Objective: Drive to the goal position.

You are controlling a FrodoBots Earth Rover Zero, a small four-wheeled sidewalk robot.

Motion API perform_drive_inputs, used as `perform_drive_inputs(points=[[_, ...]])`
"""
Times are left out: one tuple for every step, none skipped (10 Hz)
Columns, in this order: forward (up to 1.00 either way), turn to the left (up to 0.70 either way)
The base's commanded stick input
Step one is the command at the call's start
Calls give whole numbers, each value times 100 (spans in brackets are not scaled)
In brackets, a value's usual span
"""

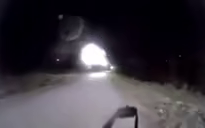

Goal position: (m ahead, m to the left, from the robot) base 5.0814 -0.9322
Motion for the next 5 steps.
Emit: perform_drive_inputs(points=[[100,0],[100,0],[100,0],[100,0],[100,0]])
